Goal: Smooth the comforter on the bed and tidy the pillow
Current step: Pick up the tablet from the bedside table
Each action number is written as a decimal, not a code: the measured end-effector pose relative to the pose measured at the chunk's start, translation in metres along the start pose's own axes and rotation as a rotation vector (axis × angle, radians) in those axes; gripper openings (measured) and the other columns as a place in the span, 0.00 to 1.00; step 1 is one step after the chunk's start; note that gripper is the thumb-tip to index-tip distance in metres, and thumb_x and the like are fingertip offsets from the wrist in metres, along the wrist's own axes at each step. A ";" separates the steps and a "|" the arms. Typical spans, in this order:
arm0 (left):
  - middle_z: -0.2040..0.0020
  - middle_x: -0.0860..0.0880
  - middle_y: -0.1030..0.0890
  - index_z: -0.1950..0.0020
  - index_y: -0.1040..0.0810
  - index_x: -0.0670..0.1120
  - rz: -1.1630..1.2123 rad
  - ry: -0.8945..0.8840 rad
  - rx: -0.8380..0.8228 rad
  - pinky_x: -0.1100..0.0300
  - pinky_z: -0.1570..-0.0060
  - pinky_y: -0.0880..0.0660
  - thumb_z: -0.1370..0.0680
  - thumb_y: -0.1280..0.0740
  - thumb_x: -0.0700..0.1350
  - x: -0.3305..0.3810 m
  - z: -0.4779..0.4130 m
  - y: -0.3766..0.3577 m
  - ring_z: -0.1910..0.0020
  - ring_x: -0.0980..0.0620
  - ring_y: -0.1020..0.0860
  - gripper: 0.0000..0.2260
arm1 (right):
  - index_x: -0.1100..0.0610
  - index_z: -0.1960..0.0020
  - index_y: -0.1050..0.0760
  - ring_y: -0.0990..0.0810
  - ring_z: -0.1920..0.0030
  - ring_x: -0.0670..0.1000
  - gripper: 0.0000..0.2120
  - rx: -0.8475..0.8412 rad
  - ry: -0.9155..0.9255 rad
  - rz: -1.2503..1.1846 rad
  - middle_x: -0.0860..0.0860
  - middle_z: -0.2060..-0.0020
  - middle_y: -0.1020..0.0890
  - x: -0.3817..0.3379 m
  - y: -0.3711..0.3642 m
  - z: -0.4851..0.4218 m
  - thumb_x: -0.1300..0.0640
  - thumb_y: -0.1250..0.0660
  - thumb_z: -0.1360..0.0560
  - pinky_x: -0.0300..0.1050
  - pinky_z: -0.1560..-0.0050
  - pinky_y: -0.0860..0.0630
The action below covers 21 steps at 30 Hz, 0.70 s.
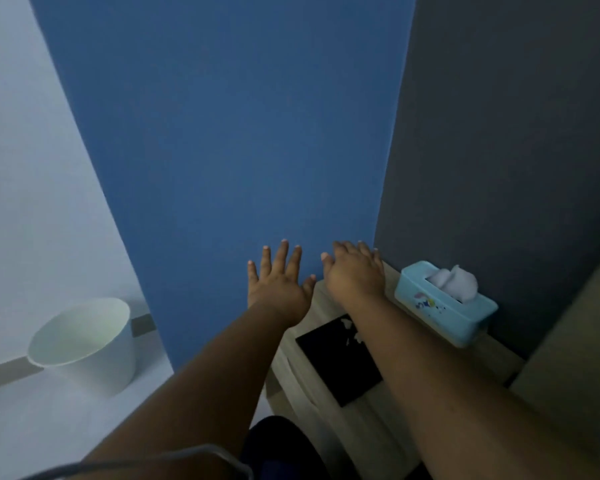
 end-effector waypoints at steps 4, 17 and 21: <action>0.22 0.52 0.63 0.23 0.62 0.53 -0.036 -0.064 0.035 0.44 0.27 0.65 0.20 0.56 0.61 0.027 0.013 0.030 0.24 0.46 0.65 0.29 | 0.55 0.25 0.41 0.45 0.25 0.55 0.25 0.028 -0.019 -0.054 0.51 0.27 0.35 0.012 0.029 0.018 0.46 0.53 0.18 0.55 0.24 0.53; 0.21 0.49 0.57 0.22 0.56 0.53 0.078 -0.024 -0.174 0.45 0.25 0.60 0.20 0.48 0.59 0.025 -0.021 -0.077 0.23 0.44 0.60 0.30 | 0.53 0.25 0.42 0.42 0.26 0.54 0.26 -0.173 0.058 0.012 0.51 0.26 0.38 0.079 -0.075 0.028 0.44 0.47 0.20 0.50 0.28 0.45; 0.21 0.49 0.57 0.22 0.56 0.53 0.122 -0.002 -0.275 0.46 0.25 0.59 0.21 0.48 0.60 0.022 -0.037 -0.122 0.23 0.44 0.60 0.31 | 0.49 0.23 0.48 0.46 0.25 0.53 0.30 -0.350 0.091 0.003 0.49 0.23 0.46 0.099 -0.118 0.028 0.41 0.45 0.22 0.50 0.28 0.45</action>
Point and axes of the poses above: each hand's wrist, its own z-axis away from the middle knuckle, its own y-axis out of the back of the hand, x = y × z, the point moved 6 cm from there along -z, towards the middle knuckle
